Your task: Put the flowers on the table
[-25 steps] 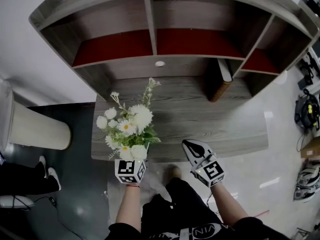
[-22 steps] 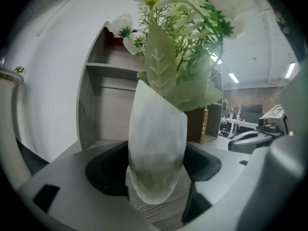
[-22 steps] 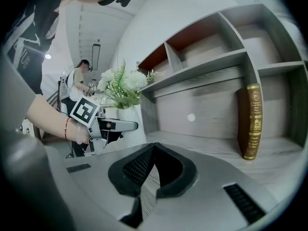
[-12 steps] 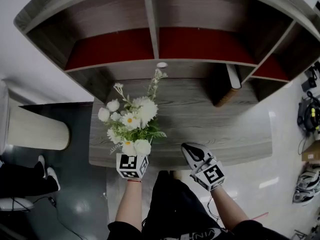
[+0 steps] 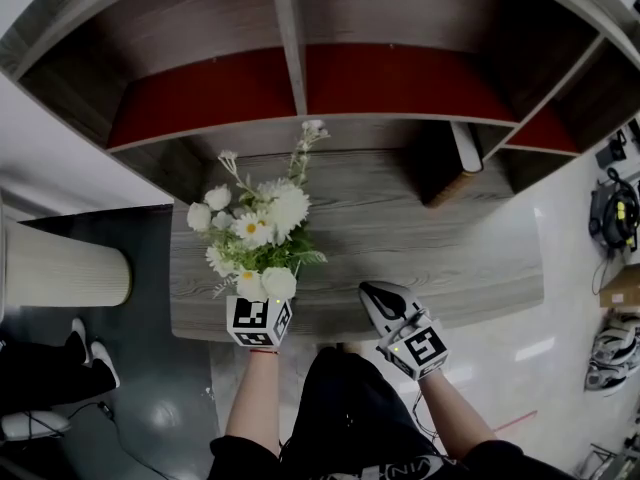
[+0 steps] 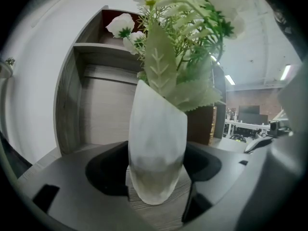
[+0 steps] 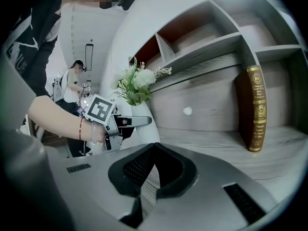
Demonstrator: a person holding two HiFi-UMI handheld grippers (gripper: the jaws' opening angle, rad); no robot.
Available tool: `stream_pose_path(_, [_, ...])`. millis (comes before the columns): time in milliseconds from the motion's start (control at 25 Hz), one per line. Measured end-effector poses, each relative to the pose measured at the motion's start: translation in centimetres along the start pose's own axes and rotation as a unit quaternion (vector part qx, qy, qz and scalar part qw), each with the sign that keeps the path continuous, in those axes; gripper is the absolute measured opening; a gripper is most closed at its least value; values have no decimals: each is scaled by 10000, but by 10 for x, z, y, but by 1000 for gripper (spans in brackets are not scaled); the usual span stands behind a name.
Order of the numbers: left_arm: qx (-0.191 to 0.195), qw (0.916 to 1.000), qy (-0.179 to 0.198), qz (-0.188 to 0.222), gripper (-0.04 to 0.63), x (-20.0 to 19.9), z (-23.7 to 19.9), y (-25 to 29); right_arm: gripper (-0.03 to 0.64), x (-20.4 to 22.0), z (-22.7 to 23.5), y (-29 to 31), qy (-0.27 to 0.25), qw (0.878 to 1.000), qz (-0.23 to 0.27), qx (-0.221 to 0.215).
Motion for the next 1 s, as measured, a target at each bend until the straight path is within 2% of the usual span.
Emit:
stream_pose_path(800, [294, 9991, 297, -104, 339, 3, -4, -4, 9, -5, -20, 10, 57, 9998, 76, 152])
stream_pose_path(1000, [359, 9990, 231, -146, 339, 2, -4, -5, 8, -2, -22, 11, 48, 9998, 64, 163])
Point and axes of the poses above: the fingertips, and each gripper's own axes: y forward along the fingers, z to its right, x out of its underside, the point moved 1 cm from there along -y, backward along the fingers, and after that the axes turned 14 degrees about -z, right-handed, at the moved point
